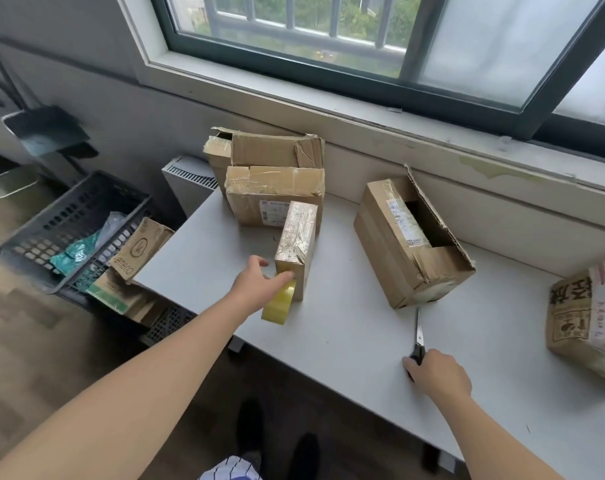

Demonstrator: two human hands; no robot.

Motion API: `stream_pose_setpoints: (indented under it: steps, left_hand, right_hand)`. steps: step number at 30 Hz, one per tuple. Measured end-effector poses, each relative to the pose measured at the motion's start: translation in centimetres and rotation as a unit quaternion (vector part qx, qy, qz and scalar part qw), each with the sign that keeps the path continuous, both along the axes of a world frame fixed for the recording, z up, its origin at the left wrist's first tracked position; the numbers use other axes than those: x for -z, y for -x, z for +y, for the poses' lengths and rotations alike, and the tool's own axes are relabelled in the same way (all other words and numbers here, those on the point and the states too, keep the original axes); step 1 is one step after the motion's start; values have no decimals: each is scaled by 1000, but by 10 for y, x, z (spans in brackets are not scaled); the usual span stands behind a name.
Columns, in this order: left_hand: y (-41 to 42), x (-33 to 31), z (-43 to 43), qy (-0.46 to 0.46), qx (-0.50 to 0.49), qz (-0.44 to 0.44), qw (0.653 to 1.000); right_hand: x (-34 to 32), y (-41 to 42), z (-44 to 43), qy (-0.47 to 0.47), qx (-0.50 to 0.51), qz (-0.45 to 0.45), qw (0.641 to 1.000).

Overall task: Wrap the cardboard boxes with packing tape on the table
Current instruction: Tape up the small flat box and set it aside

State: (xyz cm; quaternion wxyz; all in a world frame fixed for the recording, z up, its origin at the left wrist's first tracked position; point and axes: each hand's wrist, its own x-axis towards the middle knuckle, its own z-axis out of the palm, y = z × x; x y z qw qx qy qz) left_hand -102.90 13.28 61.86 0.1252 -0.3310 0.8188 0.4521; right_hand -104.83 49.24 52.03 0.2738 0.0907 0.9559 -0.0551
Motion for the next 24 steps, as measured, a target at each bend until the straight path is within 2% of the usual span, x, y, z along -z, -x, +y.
stream_pose_setpoints:
  steps: [5, 10, 15, 17, 19, 24]
  left_hand:
    - [-3, 5, 5, -73, -41, 55, 995]
    - [2, 6, 2, -80, -58, 67, 993]
    - [9, 5, -2, -58, -53, 40, 996]
    - [12, 4, -5, -42, -52, 29, 997]
    - [15, 3, -8, -36, -46, 22, 998]
    - [16, -1, -13, -43, -20, 20, 999]
  right_hand:
    - [4, 7, -4, 17, -1, -18, 1000]
    - [11, 3, -5, -15, -39, 11, 999]
    - [2, 3, -12, -25, -67, -27, 997]
    - [4, 6, -9, 28, -46, -57, 997]
    - [4, 8, -6, 122, -28, -95, 988]
    - [-10, 13, -10, 237, -77, -155, 956]
